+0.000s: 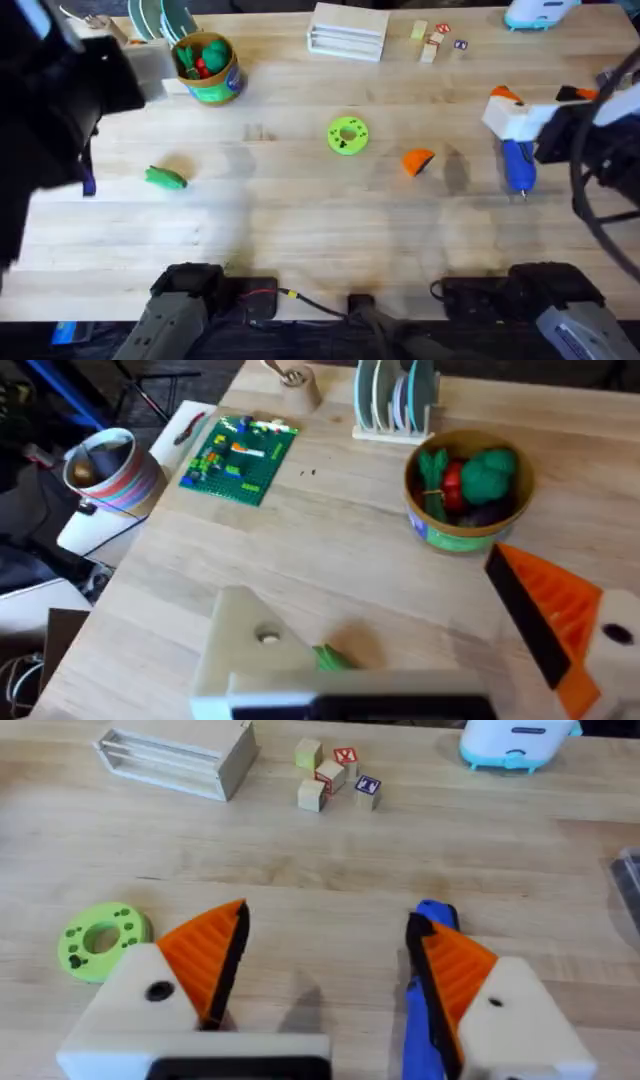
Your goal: Pick up the gripper from the table and insert it into the empty holder that is missing its gripper. Then pick up a screw, insert it into the mounting hole, and use the screwdriver to tighten it. Finally, clean up the table by picking up the vegetable and placing it into the bucket.
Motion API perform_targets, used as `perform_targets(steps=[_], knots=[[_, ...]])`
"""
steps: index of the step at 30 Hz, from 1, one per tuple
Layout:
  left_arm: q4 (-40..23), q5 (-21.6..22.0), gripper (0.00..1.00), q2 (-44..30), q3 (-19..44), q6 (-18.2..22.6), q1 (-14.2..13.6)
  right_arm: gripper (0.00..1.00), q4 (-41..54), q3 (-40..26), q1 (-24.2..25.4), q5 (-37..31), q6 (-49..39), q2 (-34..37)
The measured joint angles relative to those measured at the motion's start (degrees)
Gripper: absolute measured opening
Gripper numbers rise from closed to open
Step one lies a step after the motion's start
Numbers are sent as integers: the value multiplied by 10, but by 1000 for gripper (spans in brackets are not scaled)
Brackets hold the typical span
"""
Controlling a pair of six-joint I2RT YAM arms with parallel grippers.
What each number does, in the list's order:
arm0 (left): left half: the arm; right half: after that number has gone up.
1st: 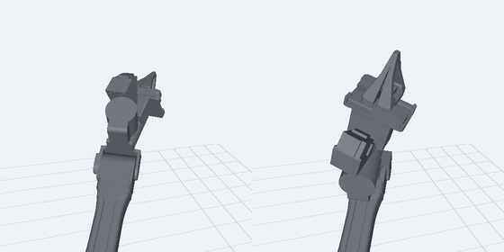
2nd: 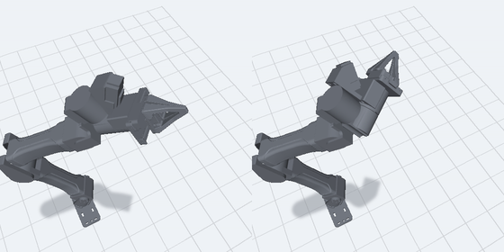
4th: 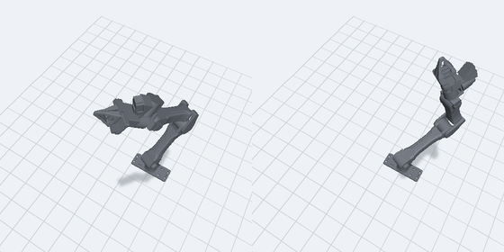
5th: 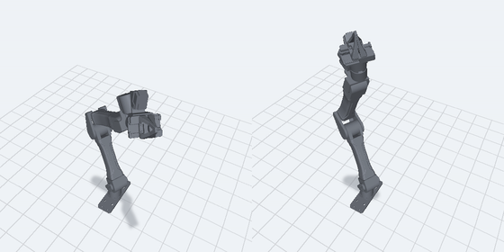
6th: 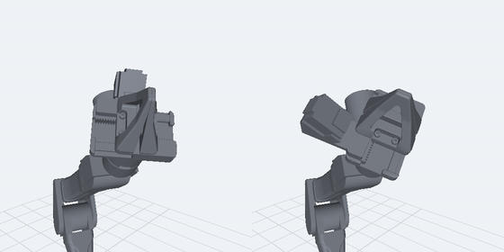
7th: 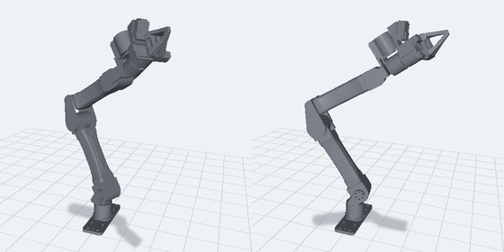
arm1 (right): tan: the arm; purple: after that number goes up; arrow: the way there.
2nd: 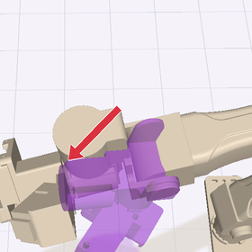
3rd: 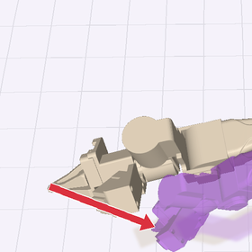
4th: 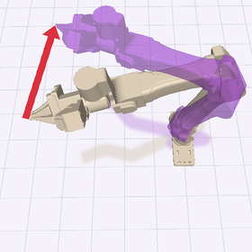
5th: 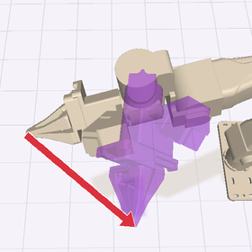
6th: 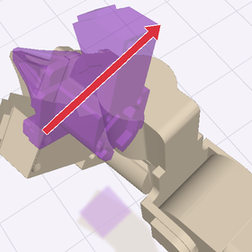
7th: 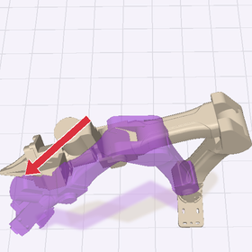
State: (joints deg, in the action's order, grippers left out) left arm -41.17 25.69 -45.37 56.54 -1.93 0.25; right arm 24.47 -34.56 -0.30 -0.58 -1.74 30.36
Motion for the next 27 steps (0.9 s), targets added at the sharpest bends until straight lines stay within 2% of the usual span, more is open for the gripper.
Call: perform_targets(steps=[4,9,11,13,16,18,22,24,27], knots=[[-3,-15,992,-57,10,3,0,991,-20,-21,0,25,0,46],[-23,-22,992,-101,10,4,0,992,-46,-22,0,70,0,56],[-39,-25,990,-115,10,-16,3,991,-53,-22,0,80,0,56],[-55,-36,990,-128,10,-60,19,992,-53,-23,0,85,0,56],[-62,-70,990,-152,10,-133,77,991,-52,-23,0,90,0,56],[-62,-101,990,-178,9,-181,135,991,-52,-23,0,92,0,56],[-67,-166,991,-242,9,-248,221,992,-52,-23,0,93,0,56],[-71,-215,992,-279,8,-271,253,991,-52,-23,0,93,0,56],[-73,-269,993,-317,7,-287,274,991,-52,-23,0,93,0,56]])
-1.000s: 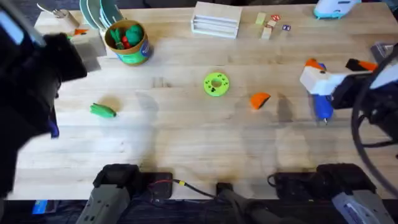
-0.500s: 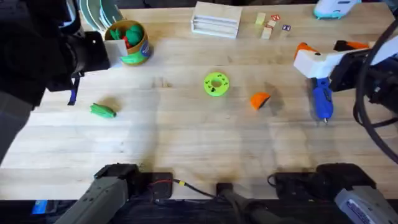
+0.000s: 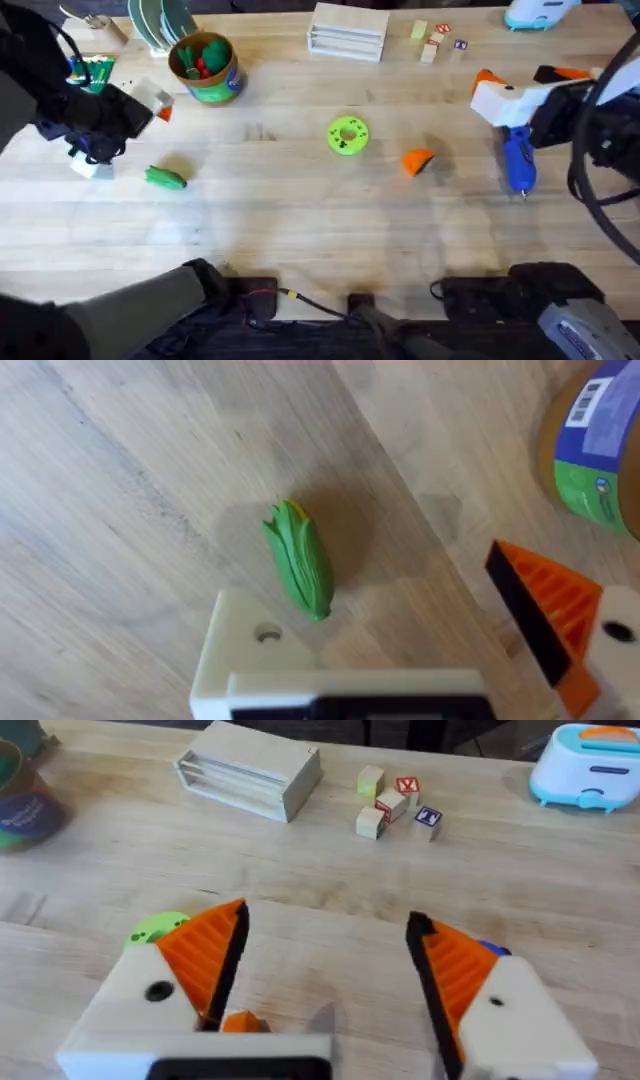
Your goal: Pick up the gripper from the table and insert it into the empty holder that is missing its gripper. Then pick up a screw, insert it into the mounting hole, and use the screwdriver to tighten it. Finally, clean up the table by picking up the vegetable and placing it into the bucket.
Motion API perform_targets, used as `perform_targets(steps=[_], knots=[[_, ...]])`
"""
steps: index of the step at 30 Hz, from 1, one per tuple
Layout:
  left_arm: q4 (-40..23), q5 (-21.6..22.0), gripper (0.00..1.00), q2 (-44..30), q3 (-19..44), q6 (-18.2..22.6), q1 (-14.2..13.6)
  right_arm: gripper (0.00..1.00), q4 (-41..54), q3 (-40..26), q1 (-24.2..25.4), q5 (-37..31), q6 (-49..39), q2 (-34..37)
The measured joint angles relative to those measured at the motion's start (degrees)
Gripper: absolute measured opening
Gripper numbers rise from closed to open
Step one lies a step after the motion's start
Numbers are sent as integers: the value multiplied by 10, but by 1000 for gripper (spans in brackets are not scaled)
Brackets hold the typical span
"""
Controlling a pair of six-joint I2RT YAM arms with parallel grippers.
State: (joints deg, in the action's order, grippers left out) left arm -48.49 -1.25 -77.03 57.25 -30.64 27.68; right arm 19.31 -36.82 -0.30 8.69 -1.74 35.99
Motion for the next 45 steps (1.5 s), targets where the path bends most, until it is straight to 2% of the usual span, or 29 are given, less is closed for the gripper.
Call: perform_targets(steps=[3,9,11,13,16,18,19,21,22,23,24,25,28,30,31,32,36,38,40,45], knots=[[-7,-34,971,-27,0,-11,3,991,0,0,0,0,0,0],[-36,-67,59,-42,0,-1,3,991,0,0,0,1,0,0],[-43,-70,21,-37,0,5,3,991,0,0,0,2,0,0],[-48,-73,140,-21,0,9,3,991,0,0,0,2,0,0],[-49,-76,260,23,-1,15,1,991,0,0,0,2,0,0],[-48,-77,403,63,-1,24,-4,990,0,0,0,2,0,0],[-47,-79,527,83,-1,30,-8,991,0,0,0,2,0,0],[-47,-80,847,129,0,48,-22,992,0,0,0,2,0,0],[-48,-80,951,148,0,57,-31,994,0,0,0,2,0,0],[-49,-81,984,170,1,72,-43,993,0,0,0,2,0,0],[-49,-81,984,192,4,88,-56,992,0,0,0,2,0,0],[-48,-82,909,209,7,100,-67,991,0,0,0,2,0,0],[-38,-83,414,270,18,149,-110,991,0,0,0,2,0,0],[-28,-83,118,306,22,165,-133,991,0,0,0,2,0,0],[-22,-83,36,323,23,173,-143,991,0,0,0,2,0,0],[-16,-84,47,341,23,179,-152,991,0,0,0,2,0,0],[6,-85,692,405,25,187,-183,991,0,0,0,2,0,0],[15,-86,951,426,25,188,-189,992,0,0,0,2,0,0],[23,-87,989,441,25,189,-190,991,0,0,0,2,0,0],[31,-87,993,456,26,181,-191,992,0,0,0,2,0,0]])
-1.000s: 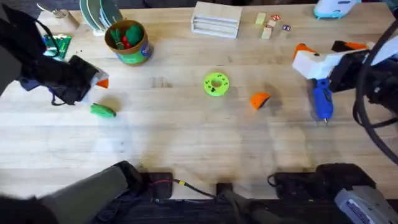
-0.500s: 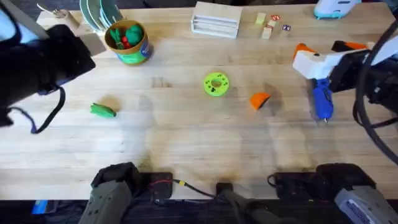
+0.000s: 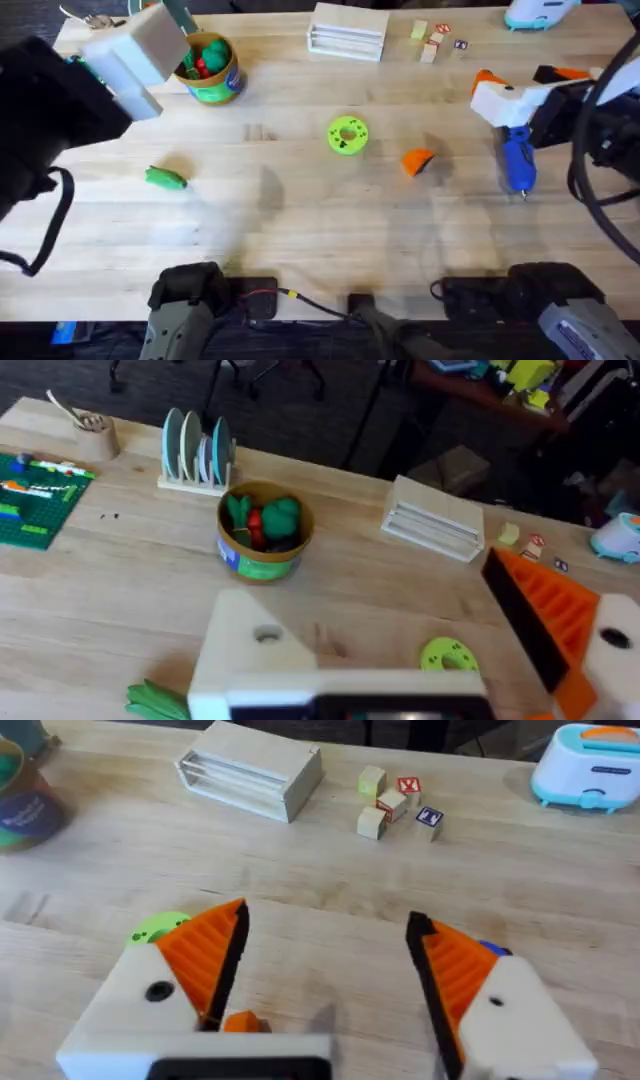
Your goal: Pick up the gripper from the table and insert it into the empty holder that is missing its gripper. Then pick up a screw, insert it into the mounting hole, and use the screwdriver to tighten it. Finally, clean up the table by picking up the vegetable and placing it into the bucket.
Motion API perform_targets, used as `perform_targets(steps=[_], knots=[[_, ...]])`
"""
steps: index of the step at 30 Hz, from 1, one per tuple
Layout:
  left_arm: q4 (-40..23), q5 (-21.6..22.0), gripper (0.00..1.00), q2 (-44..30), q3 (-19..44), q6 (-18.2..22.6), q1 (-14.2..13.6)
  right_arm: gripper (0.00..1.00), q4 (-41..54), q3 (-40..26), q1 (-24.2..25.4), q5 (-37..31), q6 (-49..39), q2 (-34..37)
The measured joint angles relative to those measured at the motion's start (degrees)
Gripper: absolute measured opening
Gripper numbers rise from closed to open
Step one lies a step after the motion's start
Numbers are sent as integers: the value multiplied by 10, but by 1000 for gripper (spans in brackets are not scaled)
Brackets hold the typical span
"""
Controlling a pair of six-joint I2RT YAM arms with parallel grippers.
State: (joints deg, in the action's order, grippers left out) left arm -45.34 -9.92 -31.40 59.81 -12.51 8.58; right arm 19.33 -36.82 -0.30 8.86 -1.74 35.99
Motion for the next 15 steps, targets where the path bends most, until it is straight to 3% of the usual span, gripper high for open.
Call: perform_targets(steps=[4,10,13,15], knots=[[-12,0,993,0,0,-10,0,991,0,0,0,0,0,0],[-100,0,993,0,0,-15,0,991,2,0,0,0,0,0],[-96,0,993,0,0,-15,0,991,2,0,0,0,0,0],[-55,0,993,0,0,-16,0,991,2,0,0,0,0,0]])
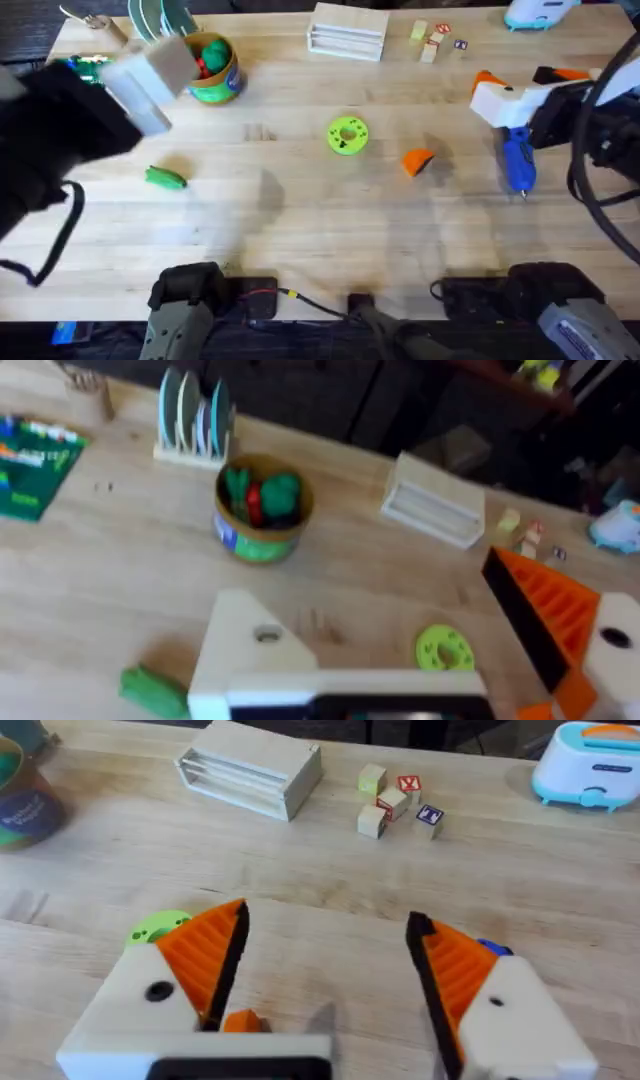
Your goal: Pick up the gripper from the table and insert it into the empty holder that is missing its gripper. Then pick up a screw, insert it into the mounting hole, and use the screwdriver to tighten it. Finally, clean up the table by picking up the vegetable and placing it into the bucket.
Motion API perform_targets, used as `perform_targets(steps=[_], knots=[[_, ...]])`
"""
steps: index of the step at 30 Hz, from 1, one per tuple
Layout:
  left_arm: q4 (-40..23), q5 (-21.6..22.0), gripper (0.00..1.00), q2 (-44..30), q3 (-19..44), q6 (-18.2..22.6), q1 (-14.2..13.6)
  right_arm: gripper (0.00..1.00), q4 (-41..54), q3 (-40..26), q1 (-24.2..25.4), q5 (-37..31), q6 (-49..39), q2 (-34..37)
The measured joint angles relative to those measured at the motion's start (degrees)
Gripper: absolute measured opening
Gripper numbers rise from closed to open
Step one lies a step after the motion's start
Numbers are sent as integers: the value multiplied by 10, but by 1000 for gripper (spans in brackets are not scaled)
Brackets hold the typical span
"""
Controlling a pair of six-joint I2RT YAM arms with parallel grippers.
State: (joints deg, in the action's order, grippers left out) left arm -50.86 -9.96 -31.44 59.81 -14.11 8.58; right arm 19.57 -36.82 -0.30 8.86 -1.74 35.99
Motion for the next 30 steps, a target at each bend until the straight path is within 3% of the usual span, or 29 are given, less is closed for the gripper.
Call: perform_targets(steps=[6,18,22,30], knots=[[184,-18,993,5,-67,13,-13,992,0,0,0,0,0,0],[609,-51,992,90,-391,32,-82,991,1,0,0,0,0,0],[666,-52,992,124,-454,32,-105,992,1,0,0,0,0,0],[680,-48,993,206,-528,32,-127,991,1,0,0,0,0,0]])
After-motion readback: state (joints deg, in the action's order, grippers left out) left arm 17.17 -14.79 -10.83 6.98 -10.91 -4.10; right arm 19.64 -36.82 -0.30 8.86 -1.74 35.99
